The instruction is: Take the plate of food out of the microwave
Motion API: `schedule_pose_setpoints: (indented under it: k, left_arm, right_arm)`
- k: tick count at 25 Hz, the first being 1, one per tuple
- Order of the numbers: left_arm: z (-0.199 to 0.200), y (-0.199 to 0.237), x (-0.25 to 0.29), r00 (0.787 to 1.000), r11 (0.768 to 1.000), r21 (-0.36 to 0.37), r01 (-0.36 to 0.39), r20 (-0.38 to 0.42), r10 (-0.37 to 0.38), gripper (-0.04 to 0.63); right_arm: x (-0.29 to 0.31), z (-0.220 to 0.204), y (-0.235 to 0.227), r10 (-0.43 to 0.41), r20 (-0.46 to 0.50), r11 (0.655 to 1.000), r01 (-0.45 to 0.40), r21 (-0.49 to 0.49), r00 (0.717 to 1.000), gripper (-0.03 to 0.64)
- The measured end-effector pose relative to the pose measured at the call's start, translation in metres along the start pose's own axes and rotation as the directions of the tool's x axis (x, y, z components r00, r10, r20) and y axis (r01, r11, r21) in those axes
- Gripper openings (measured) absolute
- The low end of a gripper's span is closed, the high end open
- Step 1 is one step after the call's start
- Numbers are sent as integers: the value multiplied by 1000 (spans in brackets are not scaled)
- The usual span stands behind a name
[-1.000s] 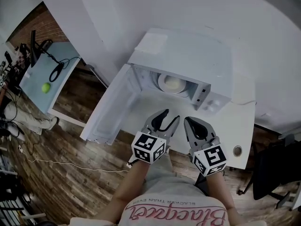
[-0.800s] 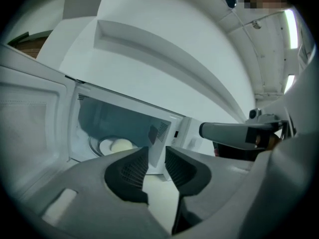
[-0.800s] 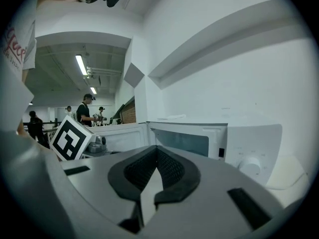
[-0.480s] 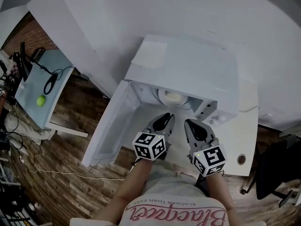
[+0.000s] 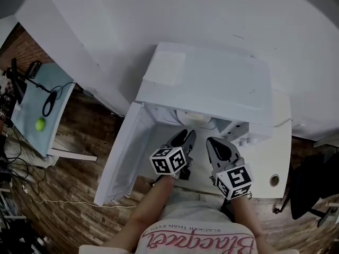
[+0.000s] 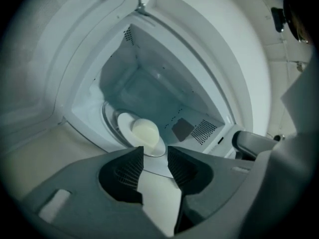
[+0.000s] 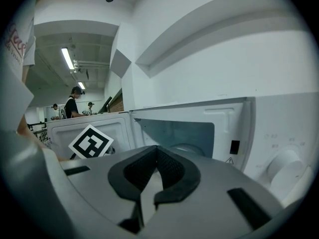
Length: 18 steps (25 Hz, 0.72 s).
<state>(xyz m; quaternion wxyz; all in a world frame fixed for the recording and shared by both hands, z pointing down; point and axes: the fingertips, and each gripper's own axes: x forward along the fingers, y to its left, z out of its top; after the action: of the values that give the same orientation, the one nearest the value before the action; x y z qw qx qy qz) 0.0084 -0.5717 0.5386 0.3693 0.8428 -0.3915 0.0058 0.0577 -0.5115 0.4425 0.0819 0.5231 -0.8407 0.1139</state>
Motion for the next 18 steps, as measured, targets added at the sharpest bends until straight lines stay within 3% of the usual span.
schedule_pose_setpoints:
  k: [5, 7, 9, 12, 18]
  left_arm:
    - [-5, 21, 14, 999, 978, -204, -48, 14, 52, 141]
    - [-4, 23, 20, 999, 963, -264, -45, 15, 51, 178]
    - [-3, 25, 25, 998, 946, -319, -57, 14, 65, 226]
    - [-5, 33, 30, 991, 906, -406, -122, 1, 133, 245]
    - [-11, 48, 41, 965, 851, -464, -244, -30, 260, 245]
  right_arm:
    - [5, -9, -2, 4, -23, 1000, -3, 6, 1000, 11]
    - [7, -13, -3, 7, -30, 1000, -7, 11, 1000, 11]
    - [8, -18, -3, 13, -39, 1000, -12, 16, 999, 11]
    - [8, -24, -3, 22, -52, 1000, -21, 19, 998, 11]
    - [9, -31, -4, 40, -63, 999, -39, 24, 997, 11]
